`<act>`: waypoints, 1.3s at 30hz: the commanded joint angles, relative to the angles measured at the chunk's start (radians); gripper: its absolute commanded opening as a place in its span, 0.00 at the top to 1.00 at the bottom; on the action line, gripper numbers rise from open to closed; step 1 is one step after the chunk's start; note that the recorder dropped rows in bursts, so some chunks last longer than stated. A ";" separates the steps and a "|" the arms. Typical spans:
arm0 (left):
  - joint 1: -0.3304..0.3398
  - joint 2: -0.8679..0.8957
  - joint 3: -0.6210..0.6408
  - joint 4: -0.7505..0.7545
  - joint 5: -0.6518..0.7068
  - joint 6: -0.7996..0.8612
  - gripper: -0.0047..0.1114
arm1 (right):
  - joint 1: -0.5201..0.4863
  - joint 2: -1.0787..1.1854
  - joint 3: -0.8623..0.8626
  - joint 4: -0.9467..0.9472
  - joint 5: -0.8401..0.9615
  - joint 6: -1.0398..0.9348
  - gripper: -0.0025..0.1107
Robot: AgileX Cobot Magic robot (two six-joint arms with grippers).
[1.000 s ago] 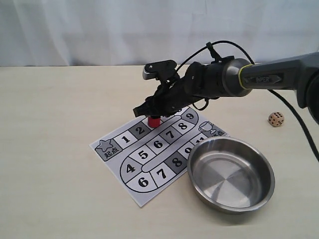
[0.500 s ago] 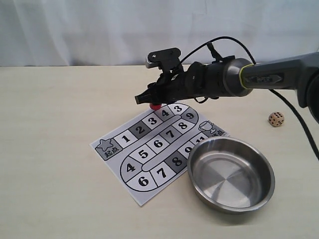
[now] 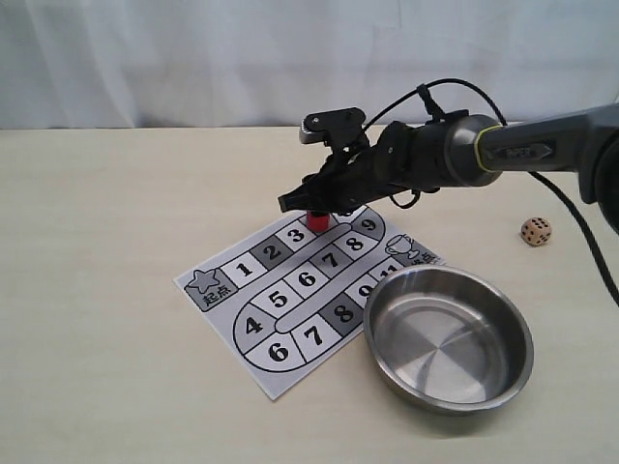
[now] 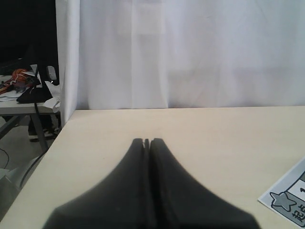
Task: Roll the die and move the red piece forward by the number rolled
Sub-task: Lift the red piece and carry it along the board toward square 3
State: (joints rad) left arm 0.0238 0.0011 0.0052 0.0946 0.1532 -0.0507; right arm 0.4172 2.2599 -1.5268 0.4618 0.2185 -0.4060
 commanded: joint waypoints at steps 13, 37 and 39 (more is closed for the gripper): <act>0.000 -0.001 -0.005 0.000 -0.011 -0.002 0.96 | -0.041 -0.065 0.005 -0.011 -0.038 -0.001 0.94; 0.000 -0.001 -0.005 0.000 -0.011 -0.002 0.96 | -0.094 -0.078 0.005 -0.052 0.040 0.018 0.94; 0.000 -0.001 -0.005 0.000 -0.011 -0.002 0.96 | -0.094 -0.101 0.005 -0.062 0.063 0.018 0.94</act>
State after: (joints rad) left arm 0.0238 0.0011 0.0052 0.0946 0.1532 -0.0507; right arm 0.3313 2.2040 -1.5231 0.4240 0.2550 -0.3913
